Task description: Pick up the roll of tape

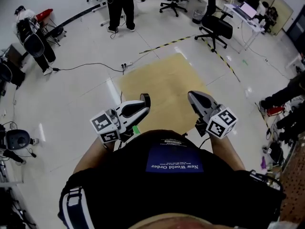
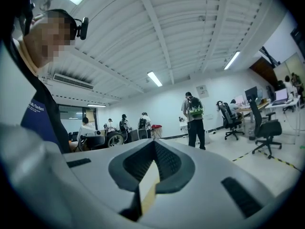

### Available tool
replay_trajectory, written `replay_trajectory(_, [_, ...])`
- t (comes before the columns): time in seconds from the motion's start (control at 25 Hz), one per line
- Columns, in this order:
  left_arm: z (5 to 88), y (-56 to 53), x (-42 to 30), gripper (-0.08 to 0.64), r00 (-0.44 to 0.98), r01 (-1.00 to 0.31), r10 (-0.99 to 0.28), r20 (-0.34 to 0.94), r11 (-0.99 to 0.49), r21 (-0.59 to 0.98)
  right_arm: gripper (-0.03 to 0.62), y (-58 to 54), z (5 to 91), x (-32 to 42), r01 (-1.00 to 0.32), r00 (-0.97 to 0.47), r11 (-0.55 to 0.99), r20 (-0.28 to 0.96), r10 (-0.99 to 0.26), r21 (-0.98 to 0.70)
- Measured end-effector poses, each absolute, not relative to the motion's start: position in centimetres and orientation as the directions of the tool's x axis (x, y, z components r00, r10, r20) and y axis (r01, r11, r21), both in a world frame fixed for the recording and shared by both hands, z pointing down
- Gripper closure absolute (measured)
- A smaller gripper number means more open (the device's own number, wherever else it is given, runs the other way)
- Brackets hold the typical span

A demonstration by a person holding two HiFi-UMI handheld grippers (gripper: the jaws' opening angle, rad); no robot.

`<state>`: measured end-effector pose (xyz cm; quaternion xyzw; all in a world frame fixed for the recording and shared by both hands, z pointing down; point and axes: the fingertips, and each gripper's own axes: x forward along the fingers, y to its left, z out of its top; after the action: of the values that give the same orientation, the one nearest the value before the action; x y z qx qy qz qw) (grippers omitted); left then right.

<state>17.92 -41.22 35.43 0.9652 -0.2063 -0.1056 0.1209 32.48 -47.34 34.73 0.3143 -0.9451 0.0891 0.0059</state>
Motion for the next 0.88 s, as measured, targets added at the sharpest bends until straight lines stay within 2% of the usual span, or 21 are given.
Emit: replay_trajectory(0.88, [33.8, -40.6, 18.1, 0.502, 0.898, -0.353, -0.405, -0.169, -0.896, 0.27, 0.607, -46.3, 34.3, 32.5, -0.597, -0.802, 0.797, 0.097, -0.589, -0.095])
